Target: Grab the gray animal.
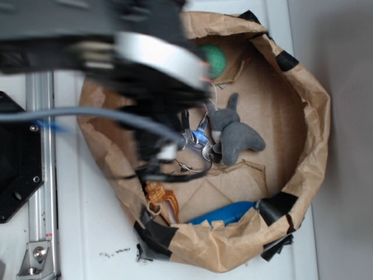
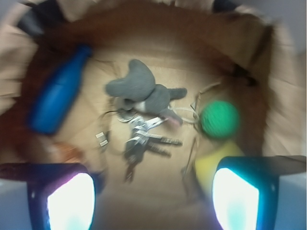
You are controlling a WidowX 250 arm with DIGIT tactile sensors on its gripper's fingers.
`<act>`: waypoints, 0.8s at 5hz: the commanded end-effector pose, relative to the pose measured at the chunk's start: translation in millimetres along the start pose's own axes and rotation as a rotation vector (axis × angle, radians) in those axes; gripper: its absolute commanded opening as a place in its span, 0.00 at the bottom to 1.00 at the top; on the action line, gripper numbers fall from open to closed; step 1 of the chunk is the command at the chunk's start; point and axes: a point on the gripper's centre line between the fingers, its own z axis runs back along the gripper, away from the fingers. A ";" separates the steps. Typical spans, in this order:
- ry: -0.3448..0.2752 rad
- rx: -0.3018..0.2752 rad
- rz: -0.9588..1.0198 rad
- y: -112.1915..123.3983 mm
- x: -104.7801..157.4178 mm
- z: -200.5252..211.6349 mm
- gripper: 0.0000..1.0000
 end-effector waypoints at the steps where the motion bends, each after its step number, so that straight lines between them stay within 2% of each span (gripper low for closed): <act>1: -0.020 0.038 -0.226 -19.3 36.1 -46.0 1.00; 2: 0.009 0.059 -0.253 -34.5 45.4 -68.3 1.00; 3: 0.024 0.093 -0.249 -37.1 56.6 -73.3 1.00; 4: 0.009 0.084 -0.193 -21.5 67.1 -61.4 1.00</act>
